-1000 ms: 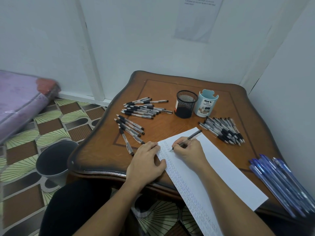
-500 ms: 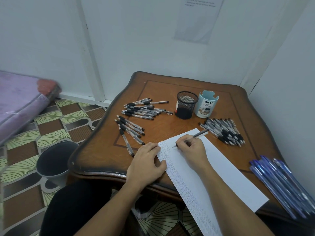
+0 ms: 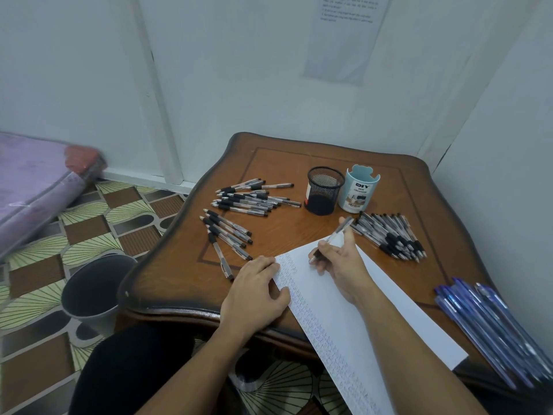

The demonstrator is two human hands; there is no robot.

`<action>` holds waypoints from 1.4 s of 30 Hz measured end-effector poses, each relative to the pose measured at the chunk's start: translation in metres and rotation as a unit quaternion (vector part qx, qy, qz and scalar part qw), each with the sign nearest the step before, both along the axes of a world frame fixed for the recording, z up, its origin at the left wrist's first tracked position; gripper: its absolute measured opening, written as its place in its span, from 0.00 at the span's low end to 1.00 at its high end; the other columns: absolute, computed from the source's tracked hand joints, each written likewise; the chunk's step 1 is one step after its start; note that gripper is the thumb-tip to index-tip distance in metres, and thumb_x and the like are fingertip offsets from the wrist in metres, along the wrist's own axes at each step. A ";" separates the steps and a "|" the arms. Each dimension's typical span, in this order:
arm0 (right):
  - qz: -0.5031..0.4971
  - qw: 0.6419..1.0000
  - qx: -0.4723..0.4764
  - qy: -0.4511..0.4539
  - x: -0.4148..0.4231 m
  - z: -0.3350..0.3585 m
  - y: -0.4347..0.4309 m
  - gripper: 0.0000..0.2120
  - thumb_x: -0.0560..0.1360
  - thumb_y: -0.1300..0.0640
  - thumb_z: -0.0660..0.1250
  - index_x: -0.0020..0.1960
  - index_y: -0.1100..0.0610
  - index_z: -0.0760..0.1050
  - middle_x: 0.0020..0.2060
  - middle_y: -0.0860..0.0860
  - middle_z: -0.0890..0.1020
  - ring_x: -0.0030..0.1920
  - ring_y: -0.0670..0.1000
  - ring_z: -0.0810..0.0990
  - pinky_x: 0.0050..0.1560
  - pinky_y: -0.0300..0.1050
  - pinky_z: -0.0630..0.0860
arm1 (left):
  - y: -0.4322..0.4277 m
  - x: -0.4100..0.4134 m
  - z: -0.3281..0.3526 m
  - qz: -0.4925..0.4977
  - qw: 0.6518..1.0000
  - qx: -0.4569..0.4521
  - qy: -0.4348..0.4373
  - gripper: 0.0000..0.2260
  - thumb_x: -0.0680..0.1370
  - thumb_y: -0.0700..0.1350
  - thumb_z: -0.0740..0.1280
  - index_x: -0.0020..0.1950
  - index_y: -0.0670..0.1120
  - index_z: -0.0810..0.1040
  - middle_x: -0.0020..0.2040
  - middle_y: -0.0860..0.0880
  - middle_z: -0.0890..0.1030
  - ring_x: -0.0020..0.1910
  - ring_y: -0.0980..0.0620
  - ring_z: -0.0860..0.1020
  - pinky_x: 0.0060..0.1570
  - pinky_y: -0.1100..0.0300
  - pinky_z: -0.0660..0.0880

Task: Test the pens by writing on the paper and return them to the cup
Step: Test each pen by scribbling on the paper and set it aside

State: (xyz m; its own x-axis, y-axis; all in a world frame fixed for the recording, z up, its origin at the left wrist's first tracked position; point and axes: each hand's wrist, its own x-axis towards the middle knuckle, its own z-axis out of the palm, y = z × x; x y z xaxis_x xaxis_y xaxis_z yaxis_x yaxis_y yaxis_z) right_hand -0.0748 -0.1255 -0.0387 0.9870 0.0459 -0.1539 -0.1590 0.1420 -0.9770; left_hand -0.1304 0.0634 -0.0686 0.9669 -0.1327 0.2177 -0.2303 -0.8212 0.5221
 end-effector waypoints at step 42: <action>-0.197 0.779 -0.595 0.029 0.059 0.044 -0.138 0.12 0.81 0.56 0.63 0.60 0.58 0.81 0.55 0.56 0.83 0.52 0.55 0.78 0.55 0.52 0.77 | 0.000 0.002 -0.001 0.003 1.000 -0.014 0.015 0.30 0.72 0.60 0.59 0.70 0.48 0.73 0.71 0.55 0.70 0.73 0.56 0.62 0.71 0.60 0.58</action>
